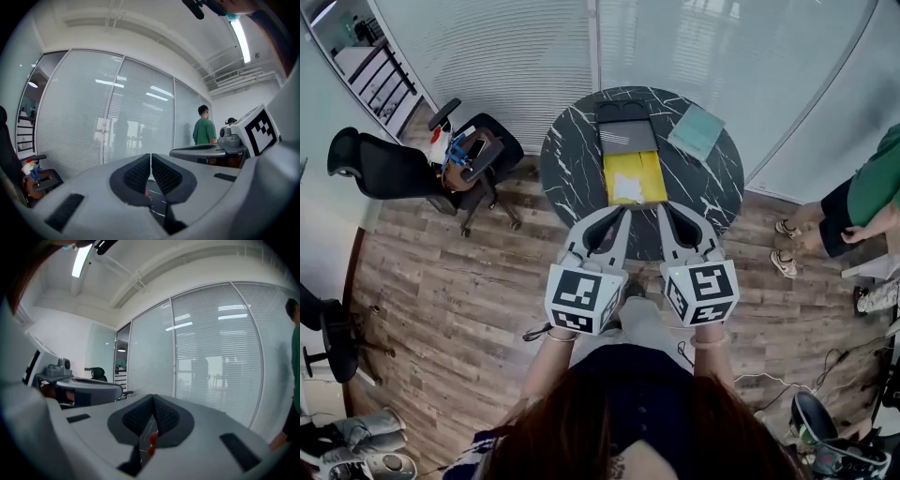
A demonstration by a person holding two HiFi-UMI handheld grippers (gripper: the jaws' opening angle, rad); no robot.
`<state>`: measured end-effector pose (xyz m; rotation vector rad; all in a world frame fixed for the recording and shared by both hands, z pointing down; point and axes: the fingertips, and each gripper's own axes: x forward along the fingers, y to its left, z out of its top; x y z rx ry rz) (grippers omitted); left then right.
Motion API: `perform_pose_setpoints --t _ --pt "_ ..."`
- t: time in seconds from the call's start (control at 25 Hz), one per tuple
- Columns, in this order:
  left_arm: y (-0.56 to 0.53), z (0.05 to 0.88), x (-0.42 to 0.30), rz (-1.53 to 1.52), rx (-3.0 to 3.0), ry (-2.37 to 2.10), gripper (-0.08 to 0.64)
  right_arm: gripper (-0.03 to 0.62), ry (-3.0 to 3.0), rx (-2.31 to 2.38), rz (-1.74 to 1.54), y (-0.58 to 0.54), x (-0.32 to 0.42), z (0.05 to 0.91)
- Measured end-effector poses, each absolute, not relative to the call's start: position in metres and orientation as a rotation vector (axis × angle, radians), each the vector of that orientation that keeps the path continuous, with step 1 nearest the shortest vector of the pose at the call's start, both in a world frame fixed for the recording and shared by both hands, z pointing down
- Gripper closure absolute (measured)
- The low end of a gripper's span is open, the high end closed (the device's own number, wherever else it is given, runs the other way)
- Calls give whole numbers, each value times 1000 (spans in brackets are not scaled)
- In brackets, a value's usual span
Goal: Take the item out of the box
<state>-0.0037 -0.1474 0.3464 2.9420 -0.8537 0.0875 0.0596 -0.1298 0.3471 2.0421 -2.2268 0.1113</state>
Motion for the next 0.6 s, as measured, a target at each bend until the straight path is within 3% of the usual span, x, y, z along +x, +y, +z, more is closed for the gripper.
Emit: perform_pose_setpoints --t 0.6 --pt "-203 355 27 99 2918 -934 531 568 -2219 1929 154 -190 93 375"
